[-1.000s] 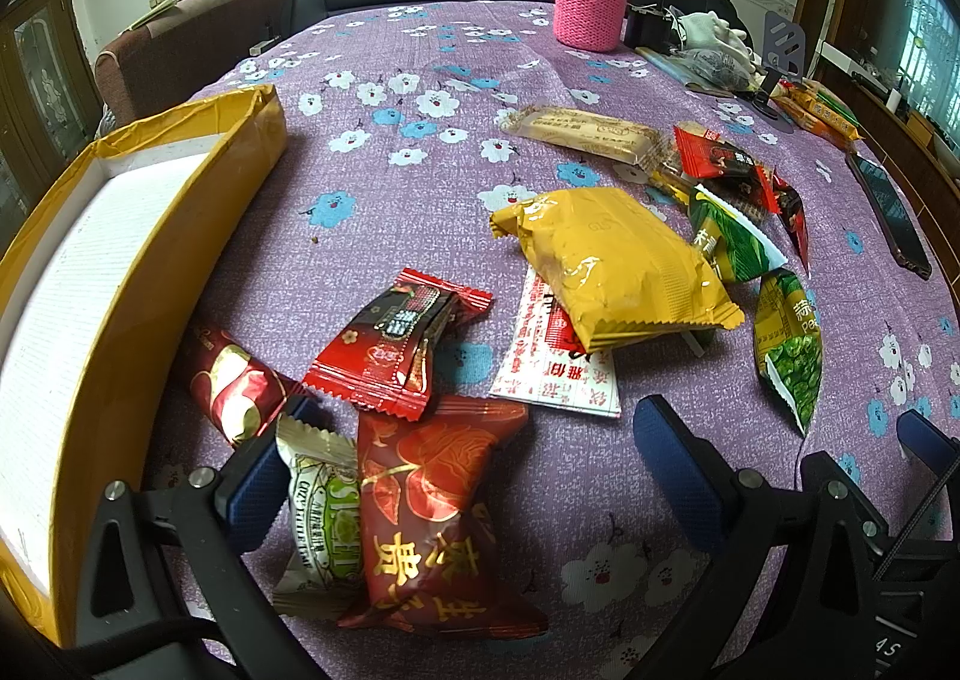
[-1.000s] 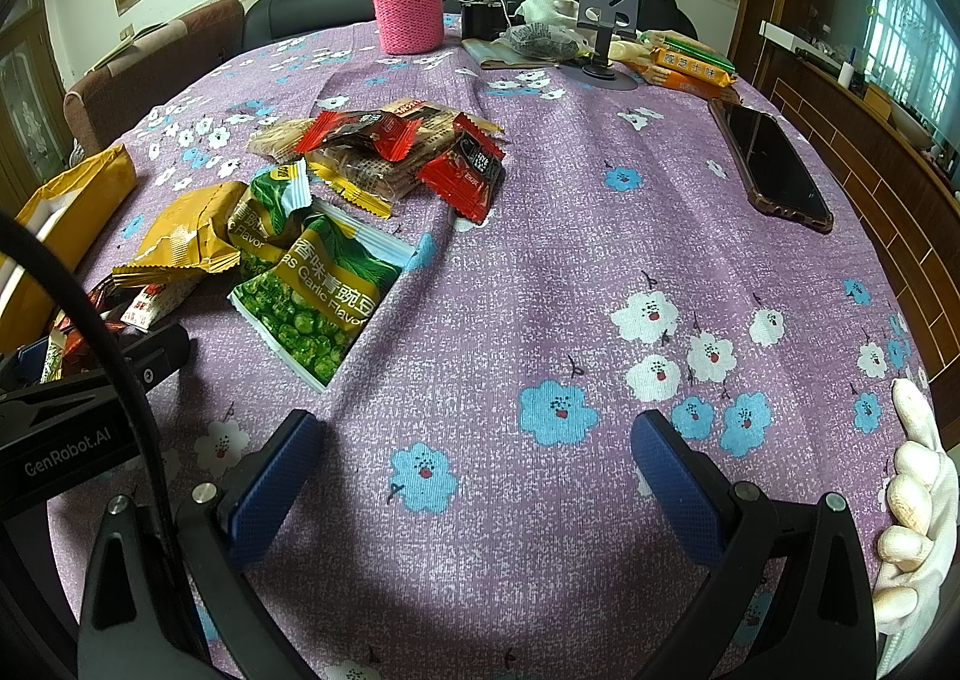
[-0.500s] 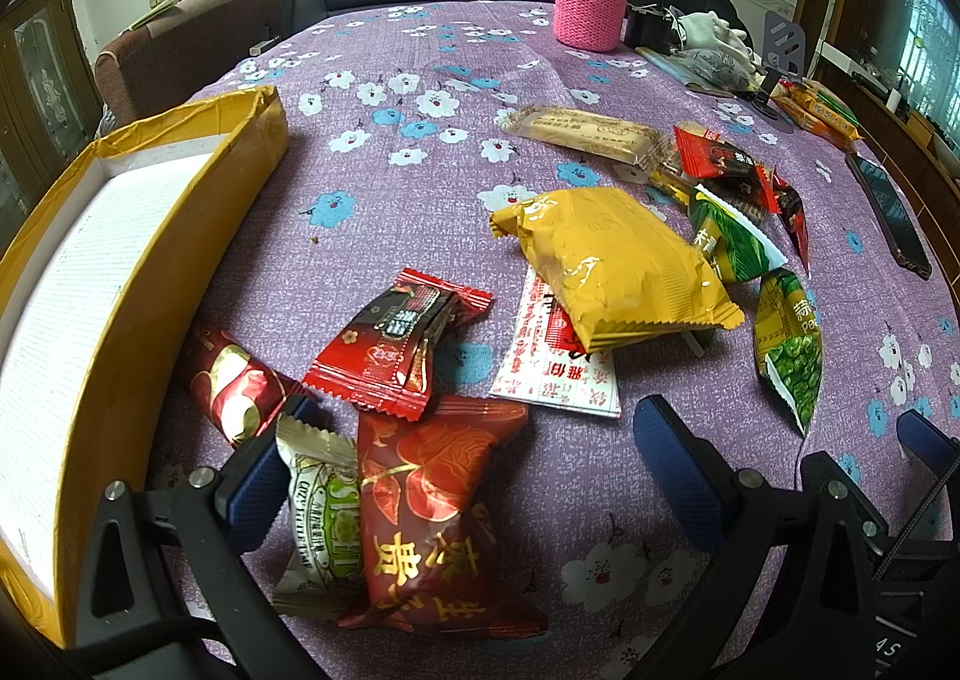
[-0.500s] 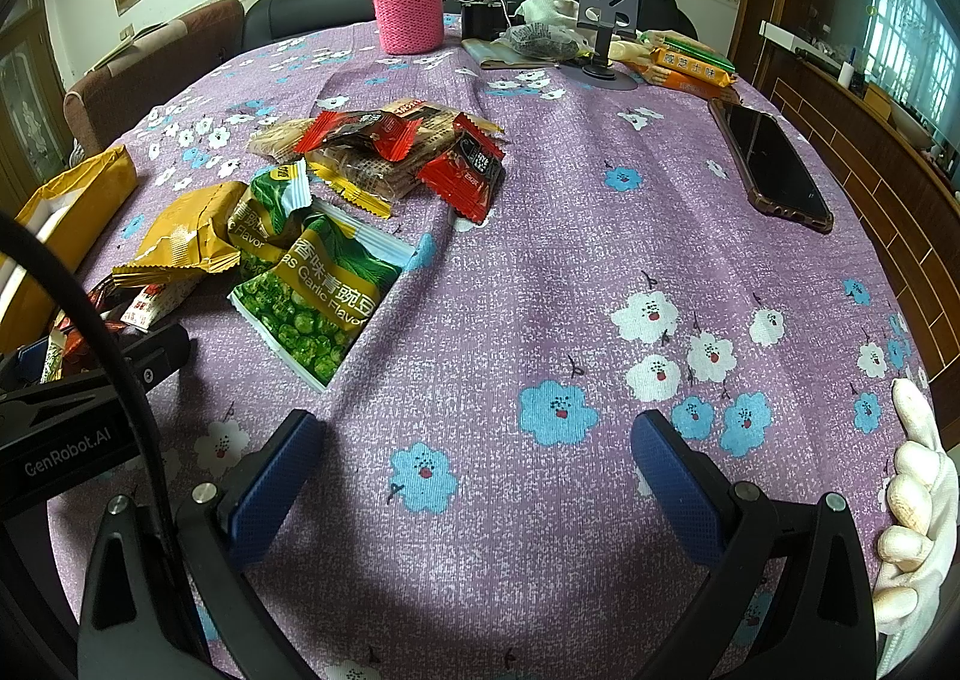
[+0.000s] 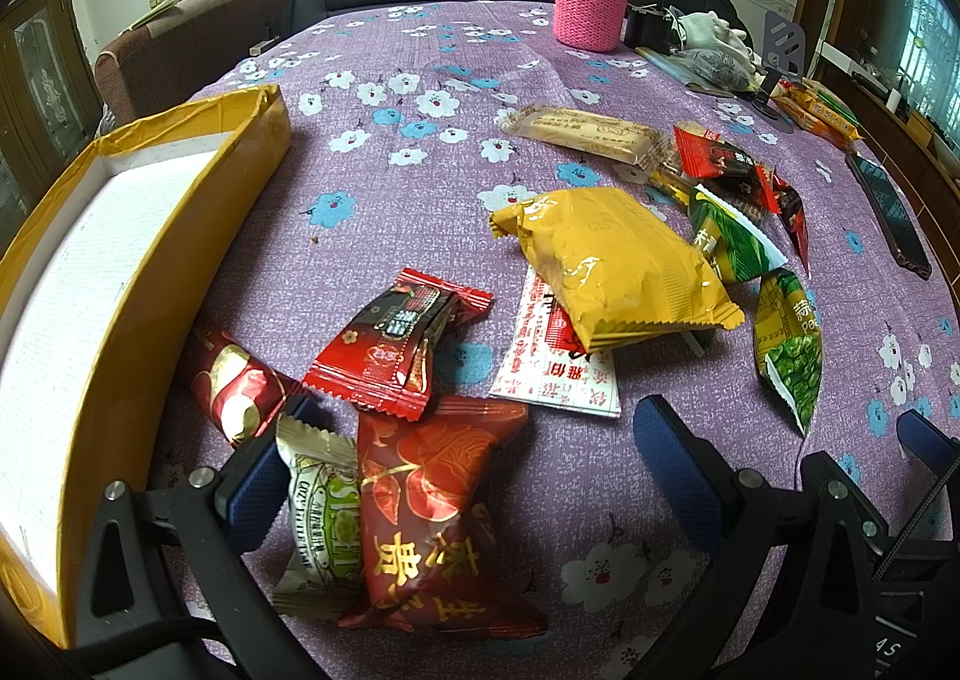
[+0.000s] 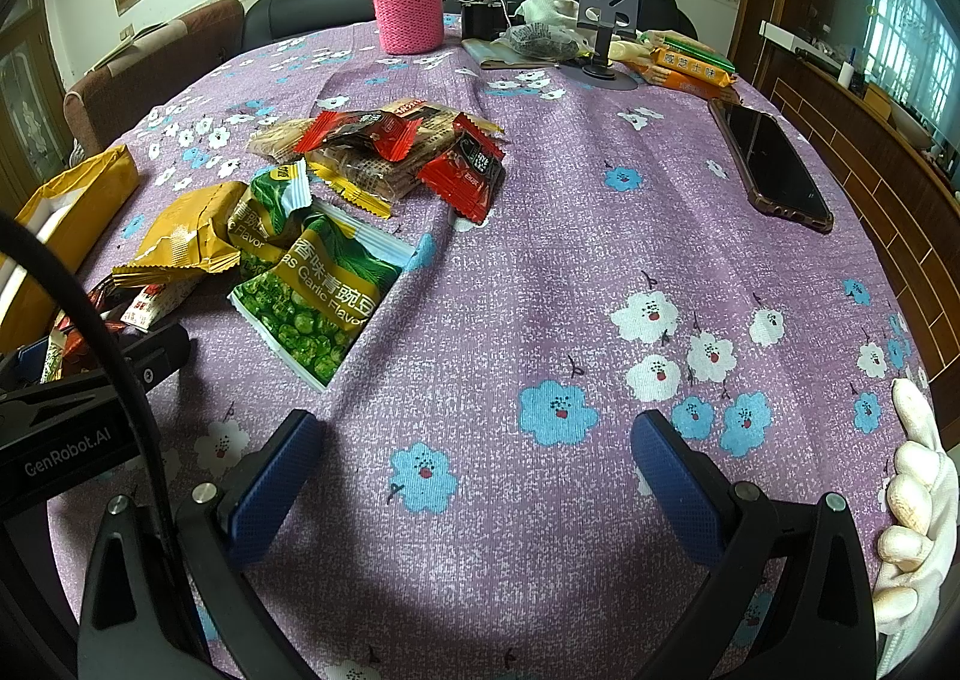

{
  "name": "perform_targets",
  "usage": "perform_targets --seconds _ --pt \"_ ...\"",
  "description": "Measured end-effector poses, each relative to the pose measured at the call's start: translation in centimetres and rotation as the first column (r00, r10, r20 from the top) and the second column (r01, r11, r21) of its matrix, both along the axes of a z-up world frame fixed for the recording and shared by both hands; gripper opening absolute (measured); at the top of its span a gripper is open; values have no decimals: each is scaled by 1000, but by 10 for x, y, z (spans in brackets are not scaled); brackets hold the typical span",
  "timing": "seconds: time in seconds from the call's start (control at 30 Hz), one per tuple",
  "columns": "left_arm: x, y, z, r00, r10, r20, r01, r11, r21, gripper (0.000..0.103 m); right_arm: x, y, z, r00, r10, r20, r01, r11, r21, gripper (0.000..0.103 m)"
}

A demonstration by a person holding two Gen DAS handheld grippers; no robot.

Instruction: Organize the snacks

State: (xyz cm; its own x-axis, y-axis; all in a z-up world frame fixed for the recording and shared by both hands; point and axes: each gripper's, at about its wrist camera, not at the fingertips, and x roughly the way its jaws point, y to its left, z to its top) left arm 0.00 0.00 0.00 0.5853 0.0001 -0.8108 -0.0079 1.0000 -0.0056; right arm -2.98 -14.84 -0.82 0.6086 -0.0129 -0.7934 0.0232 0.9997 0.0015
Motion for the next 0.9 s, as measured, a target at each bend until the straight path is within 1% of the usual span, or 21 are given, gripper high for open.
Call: perform_targets --seconds 0.9 --pt "0 0 0 1000 0 0 0 1000 0 103 -2 -1 2 1000 0 -1 0 1000 0 103"
